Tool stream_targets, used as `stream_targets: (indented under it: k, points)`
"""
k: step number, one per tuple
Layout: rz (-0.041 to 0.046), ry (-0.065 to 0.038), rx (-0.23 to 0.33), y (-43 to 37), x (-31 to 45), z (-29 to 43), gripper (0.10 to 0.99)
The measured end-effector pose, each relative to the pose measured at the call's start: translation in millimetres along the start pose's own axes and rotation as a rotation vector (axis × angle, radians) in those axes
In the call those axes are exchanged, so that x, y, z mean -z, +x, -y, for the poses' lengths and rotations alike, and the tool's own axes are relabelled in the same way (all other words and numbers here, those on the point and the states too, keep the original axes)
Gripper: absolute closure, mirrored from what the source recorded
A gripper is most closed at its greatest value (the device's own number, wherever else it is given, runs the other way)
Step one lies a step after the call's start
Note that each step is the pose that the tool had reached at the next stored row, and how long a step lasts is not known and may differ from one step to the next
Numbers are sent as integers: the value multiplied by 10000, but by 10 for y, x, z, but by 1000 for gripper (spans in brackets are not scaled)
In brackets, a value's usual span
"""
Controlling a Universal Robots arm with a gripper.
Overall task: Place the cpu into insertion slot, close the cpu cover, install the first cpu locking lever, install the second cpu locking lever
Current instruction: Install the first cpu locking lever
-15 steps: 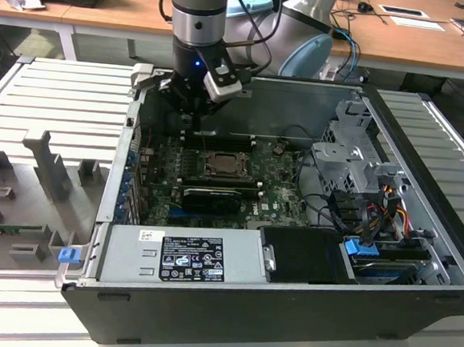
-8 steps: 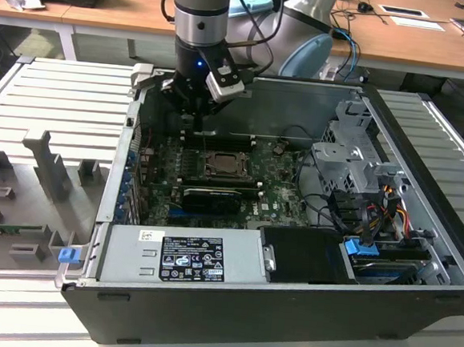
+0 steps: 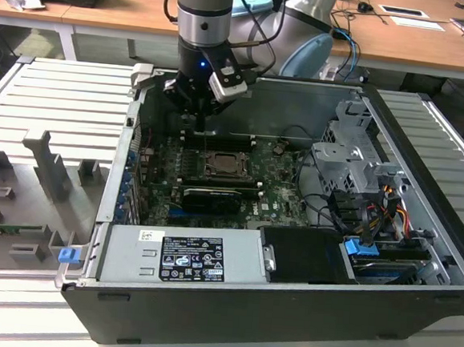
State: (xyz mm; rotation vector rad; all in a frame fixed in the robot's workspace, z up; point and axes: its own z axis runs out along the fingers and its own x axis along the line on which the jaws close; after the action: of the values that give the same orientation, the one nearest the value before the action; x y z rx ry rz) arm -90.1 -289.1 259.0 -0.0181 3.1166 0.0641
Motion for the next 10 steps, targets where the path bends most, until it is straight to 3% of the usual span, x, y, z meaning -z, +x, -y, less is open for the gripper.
stream_targets:
  k: [10]
  points:
    - [0,0,1,-58,-3,-1,976]
